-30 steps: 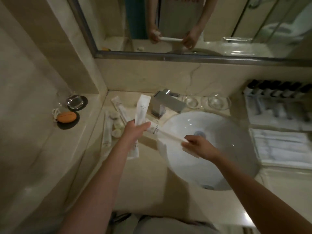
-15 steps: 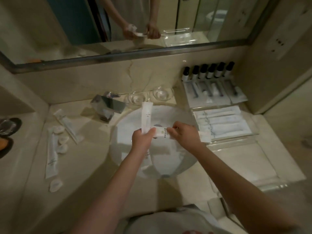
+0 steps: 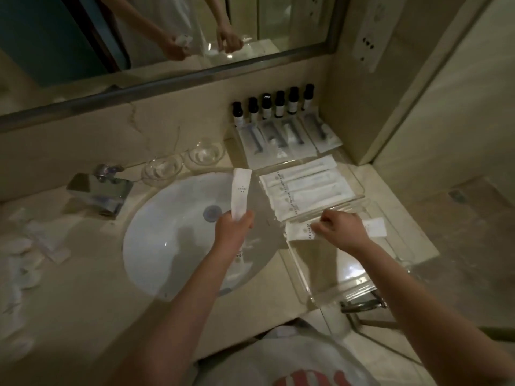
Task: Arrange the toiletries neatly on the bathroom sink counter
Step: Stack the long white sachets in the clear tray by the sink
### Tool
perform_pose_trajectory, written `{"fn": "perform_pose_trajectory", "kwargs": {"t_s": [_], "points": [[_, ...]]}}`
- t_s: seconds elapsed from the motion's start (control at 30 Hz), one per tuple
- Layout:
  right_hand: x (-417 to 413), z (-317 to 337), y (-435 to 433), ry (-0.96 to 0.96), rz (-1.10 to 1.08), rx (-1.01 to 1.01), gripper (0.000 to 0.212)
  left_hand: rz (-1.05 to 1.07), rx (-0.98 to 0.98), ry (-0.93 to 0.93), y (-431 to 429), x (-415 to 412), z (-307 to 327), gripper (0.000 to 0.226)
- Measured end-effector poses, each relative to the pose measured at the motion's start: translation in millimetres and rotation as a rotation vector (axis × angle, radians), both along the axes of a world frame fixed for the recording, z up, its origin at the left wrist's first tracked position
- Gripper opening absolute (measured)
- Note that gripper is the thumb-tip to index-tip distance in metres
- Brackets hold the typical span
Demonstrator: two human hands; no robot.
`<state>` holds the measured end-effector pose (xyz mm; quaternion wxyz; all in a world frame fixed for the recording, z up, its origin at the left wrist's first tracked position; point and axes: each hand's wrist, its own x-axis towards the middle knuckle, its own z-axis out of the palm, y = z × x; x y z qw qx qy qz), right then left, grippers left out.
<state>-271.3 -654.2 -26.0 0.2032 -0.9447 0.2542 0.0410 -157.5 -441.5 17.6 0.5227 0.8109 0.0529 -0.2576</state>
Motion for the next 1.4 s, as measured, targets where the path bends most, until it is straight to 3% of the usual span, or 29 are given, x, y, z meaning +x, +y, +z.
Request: {"fn": "perform_pose_trajectory", "kwargs": {"t_s": [0.13,0.3,0.5,0.6,0.7,1.0,1.1,1.17,1.27,1.33,1.4], "points": [[-14.3,-23.0,-20.8,0.076,0.150,-0.096,0.021,-0.033,0.049,0.018,-11.7,-6.5,-4.6,0.024],[-15.2,-39.6,-23.6,-0.020,0.224,-0.163,0.014,-0.049,0.059,-0.009,-16.6,-8.8,-8.2,0.023],[-28.5,-39.8,-10.7,-0.223,-0.009,-0.128,0.022,-0.050,0.061,-0.029,-17.5,-9.6,-12.3,0.022],[-39.0,-40.6,0.3,-0.141,-0.151,0.008,0.038,-0.037,0.053,-0.034,-18.8,-10.2,-14.3,0.023],[-36.7,-46.1,3.3,-0.075,-0.139,0.080,0.051,-0.049,0.059,-0.023,-19.1,-9.8,-17.2,0.021],[-22.6,-49.0,-1.6,-0.151,-0.078,0.107,0.046,-0.109,0.093,0.018,-21.0,-9.4,-15.6,0.018],[-18.5,-38.8,1.7,-0.287,-0.084,0.095,0.041,-0.232,0.124,0.030,-20.8,-6.6,-13.7,0.025],[-8.6,-20.6,6.7,-0.400,-0.112,0.202,0.042,-0.351,0.111,0.042,-21.9,-4.3,-12.2,0.024],[15.2,17.1,15.0,-0.461,-0.153,0.564,0.043,-0.510,0.092,0.082,-28.9,-4.1,-5.5,0.023],[29.8,35.3,19.6,-0.439,-0.122,0.761,0.033,-0.625,0.113,0.097,-35.5,-6.7,-1.8,0.026],[39.8,40.5,21.4,-0.423,-0.082,0.817,0.012,-0.712,0.123,0.128,-40.4,-10.1,-1.9,0.024]]}}
